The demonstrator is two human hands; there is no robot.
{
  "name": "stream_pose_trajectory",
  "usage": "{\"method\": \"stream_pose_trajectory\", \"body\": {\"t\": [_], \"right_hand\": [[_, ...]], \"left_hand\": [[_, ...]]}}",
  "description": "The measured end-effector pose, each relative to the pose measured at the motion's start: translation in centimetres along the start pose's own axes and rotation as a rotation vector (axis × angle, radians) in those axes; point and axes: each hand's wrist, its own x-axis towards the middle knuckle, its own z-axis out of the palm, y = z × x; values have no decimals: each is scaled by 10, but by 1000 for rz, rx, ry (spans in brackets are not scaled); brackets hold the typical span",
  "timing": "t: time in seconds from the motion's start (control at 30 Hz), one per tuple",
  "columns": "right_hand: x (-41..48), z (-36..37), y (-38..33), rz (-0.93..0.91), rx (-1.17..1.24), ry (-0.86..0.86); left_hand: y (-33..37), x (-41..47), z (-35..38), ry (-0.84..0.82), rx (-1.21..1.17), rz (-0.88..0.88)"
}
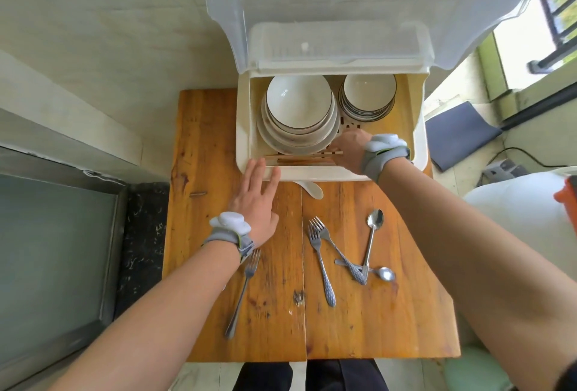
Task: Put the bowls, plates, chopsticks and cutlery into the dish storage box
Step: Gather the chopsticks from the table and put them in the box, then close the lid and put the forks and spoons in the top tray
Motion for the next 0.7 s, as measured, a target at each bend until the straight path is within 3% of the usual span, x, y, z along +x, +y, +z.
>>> {"method": "stream_pose_trajectory", "body": {"t": [0.13,0.27,0.37,0.53,0.6,0.7], "right_hand": [[-13,5,3,61,-6,-13],[-27,25,9,121,145,131],[-46,31,2,99,119,162],[-72,37,-11,129,91,155],[-76,39,-13,144,87,99],[-88,33,-18,198,141,80]], "left_hand": [[-1,-1,0,-5,16,-10],[-3,0,2,-16,30,-1],[-5,2,-4,-71,39,3],[-6,9,-48,-204,-213,-37],[-8,13,-74,-44,-320,-82],[-11,15,-127,459,-431,-97]]}}
